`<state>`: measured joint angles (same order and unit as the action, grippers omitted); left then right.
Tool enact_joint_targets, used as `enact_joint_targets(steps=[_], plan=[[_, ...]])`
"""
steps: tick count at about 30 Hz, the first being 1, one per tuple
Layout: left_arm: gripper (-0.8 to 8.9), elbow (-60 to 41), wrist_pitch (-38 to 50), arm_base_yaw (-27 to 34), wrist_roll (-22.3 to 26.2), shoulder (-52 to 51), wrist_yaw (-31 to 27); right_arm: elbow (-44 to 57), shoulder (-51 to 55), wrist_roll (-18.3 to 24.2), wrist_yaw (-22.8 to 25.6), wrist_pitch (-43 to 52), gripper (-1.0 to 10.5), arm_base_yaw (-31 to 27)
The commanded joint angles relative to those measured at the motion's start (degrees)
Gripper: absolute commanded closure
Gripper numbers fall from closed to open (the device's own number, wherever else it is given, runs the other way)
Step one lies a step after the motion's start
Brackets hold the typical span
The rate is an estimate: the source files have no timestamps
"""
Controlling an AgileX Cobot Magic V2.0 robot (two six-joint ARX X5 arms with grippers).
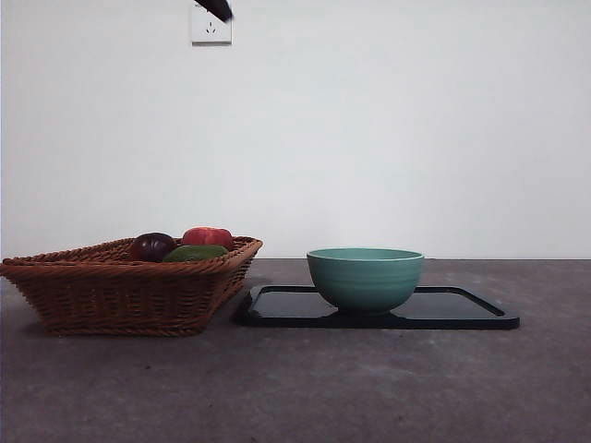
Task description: Pick up the wifruite, put it on the bowl, pick up the plate, put it on desk
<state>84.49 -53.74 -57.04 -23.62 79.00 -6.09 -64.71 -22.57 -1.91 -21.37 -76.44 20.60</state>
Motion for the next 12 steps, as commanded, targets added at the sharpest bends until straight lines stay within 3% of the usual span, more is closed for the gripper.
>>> enact_joint_targets(steps=[1,12], plan=[[1.89,6.14,-2.62,0.85,2.21,5.25,-0.02,-0.63,-0.11,-0.46,-0.26,1.44,3.2,0.26],[1.88,25.27,-12.61,6.82,5.66,23.1,0.59,-0.63,-0.11,-0.9,-0.26,1.44,3.2,0.26]])
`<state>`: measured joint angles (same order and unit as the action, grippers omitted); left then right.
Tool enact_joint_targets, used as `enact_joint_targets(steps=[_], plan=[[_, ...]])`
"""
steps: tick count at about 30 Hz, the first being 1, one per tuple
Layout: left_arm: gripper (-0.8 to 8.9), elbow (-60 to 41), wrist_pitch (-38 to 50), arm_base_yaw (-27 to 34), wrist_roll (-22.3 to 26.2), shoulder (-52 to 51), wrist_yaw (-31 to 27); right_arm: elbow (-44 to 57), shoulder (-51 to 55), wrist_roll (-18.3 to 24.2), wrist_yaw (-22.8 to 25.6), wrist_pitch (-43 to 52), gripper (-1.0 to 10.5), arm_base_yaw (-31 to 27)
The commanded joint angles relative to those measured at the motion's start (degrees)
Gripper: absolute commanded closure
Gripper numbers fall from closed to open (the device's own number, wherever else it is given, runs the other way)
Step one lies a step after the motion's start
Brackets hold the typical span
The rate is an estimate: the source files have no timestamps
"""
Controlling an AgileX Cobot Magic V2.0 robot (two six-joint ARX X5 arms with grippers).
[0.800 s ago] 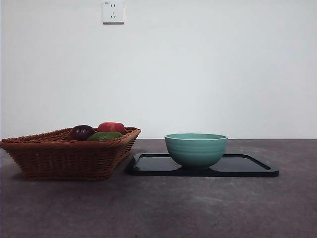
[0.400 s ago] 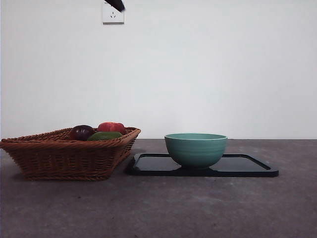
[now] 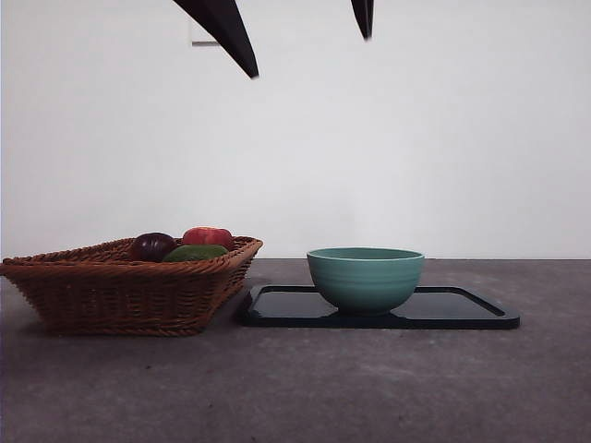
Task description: Pick up the wifruite, put it on the bowl, pick up the plate, put it on desk
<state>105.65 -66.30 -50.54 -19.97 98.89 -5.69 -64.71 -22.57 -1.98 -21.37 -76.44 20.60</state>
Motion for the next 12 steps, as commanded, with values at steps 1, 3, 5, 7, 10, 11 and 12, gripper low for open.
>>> enact_joint_targets(steps=[1,3,5,7,10,11,12], plan=[[1.88,5.95,-0.09,0.85,2.71,5.01,0.2,-0.63,-0.11,-0.83,-0.26,1.44,3.2,0.26],[1.88,8.79,-0.22,1.62,3.48,7.98,0.2,-0.63,-0.11,-0.81,-0.26,1.46,3.2,0.26],[1.88,12.15,-0.15,2.62,5.29,11.19,0.2,-0.63,-0.11,-0.81,-0.26,1.46,3.2,0.26],[1.89,15.19,0.11,3.54,6.49,14.34,0.2,-0.63,-0.11,-0.81,-0.26,1.44,3.2,0.26],[1.89,19.45,0.04,4.83,7.19,18.91,0.22,-0.63,-0.11,-0.83,-0.26,1.44,3.2,0.26],[1.89,20.59,0.35,5.2,7.34,20.41,0.24,-0.63,-0.11,-0.83,-0.26,1.44,3.2,0.26],[1.89,21.4,0.94,5.4,7.43,21.57,0.26,-0.63,-0.11,-0.81,-0.26,1.44,3.2,0.26]])
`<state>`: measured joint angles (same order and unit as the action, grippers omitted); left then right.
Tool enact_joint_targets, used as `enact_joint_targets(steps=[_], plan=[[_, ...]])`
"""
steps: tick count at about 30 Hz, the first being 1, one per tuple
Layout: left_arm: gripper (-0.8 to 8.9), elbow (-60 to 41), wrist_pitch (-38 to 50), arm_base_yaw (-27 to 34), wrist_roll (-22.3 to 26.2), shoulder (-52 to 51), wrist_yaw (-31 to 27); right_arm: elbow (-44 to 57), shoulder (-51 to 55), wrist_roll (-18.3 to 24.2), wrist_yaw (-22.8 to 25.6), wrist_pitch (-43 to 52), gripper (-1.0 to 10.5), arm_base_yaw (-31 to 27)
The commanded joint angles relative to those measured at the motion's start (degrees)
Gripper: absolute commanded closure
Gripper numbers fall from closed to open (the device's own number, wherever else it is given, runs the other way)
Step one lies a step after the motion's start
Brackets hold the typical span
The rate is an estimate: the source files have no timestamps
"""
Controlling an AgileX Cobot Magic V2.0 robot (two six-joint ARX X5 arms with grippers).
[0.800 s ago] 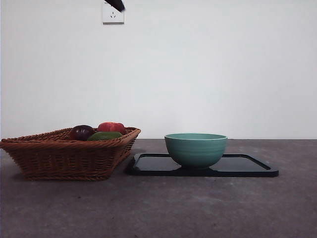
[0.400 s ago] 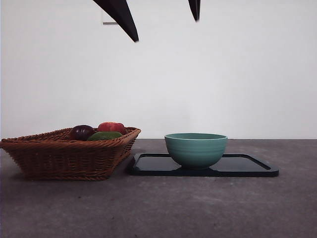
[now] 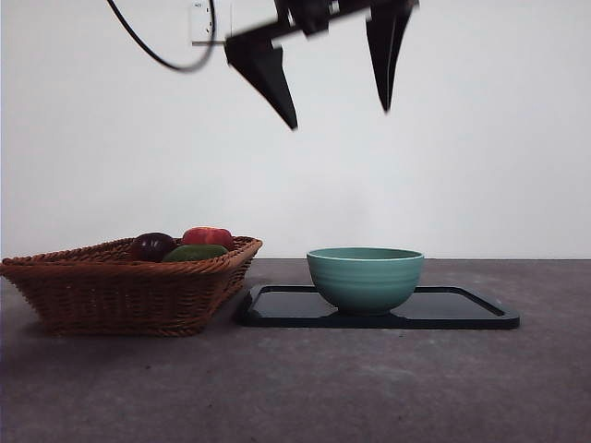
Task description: Pick up the wifruite, put it on the bowl, pick up the plate, put it on desk
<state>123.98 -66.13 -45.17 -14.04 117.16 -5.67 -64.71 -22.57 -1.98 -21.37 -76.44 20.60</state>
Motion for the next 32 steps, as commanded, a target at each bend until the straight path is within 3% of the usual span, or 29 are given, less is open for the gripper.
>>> enact_joint_targets(steps=[1,8,32], plan=[[1.89,3.54,1.64,0.31,1.62,4.37,0.39,-0.63,-0.11,-0.81,-0.26,1.44,3.2,0.26],[1.9,4.02,7.56,1.03,1.95,10.47,2.78,-0.63,-0.11,-0.83,-0.26,1.44,3.2,0.26],[1.92,4.02,9.01,1.27,5.97,18.73,2.73,-0.63,-0.11,-0.85,-0.26,1.42,3.2,0.26]])
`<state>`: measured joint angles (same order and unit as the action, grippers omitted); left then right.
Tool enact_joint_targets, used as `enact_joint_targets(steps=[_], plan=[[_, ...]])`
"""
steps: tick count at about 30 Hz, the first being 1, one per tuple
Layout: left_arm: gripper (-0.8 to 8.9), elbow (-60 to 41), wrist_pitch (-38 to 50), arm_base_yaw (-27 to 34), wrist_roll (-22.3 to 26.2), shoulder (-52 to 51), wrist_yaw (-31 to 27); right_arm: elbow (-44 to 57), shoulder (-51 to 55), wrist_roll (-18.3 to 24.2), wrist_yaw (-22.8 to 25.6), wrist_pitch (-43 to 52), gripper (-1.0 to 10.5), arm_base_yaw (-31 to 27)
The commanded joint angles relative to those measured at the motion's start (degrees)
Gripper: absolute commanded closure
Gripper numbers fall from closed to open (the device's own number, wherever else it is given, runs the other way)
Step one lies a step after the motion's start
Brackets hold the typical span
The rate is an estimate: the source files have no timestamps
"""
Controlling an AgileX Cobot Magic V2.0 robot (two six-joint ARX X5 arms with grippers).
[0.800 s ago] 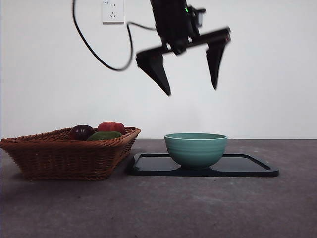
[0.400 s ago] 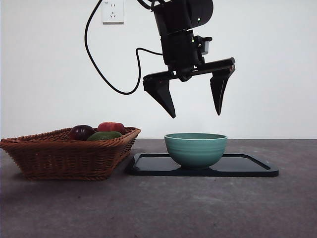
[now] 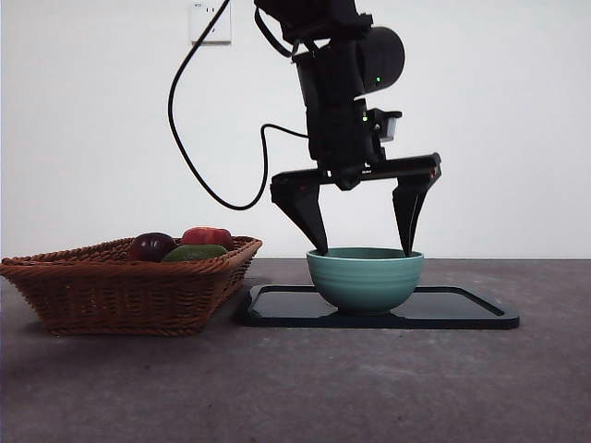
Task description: Pick up the wifruite, put it on the bowl, pick up the plate, put it on desk
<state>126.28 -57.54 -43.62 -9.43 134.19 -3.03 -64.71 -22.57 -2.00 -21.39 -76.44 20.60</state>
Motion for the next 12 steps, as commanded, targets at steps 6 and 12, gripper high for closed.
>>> enact_joint_targets(steps=[6,12], plan=[[1.98,1.73,0.26,-0.28,1.57,2.8,0.11,-0.63,-0.11,-0.81,-0.24,1.42,3.2,0.26],[2.4,1.73,0.33,-0.5,2.8,3.45,0.11,-0.63,-0.11,-0.81,-0.24,1.42,3.2,0.26]])
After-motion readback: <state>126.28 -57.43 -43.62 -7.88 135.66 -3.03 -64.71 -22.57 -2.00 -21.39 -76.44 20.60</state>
